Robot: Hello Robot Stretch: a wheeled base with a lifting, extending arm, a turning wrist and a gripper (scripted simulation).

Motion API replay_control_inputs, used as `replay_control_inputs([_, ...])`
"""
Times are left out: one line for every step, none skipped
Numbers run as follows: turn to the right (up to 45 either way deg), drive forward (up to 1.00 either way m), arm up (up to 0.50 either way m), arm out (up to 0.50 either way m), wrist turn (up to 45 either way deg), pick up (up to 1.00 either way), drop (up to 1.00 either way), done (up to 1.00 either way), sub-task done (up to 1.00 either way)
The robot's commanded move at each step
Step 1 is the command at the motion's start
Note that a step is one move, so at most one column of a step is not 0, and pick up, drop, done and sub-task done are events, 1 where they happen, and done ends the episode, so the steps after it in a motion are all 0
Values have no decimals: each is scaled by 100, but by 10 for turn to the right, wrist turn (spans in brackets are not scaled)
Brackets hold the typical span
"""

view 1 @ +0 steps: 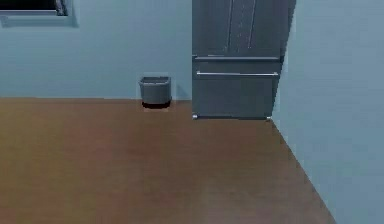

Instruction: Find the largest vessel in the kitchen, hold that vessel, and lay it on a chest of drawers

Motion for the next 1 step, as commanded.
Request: replay_control_inputs([-450,0,0,0,0,0,0,0,0])
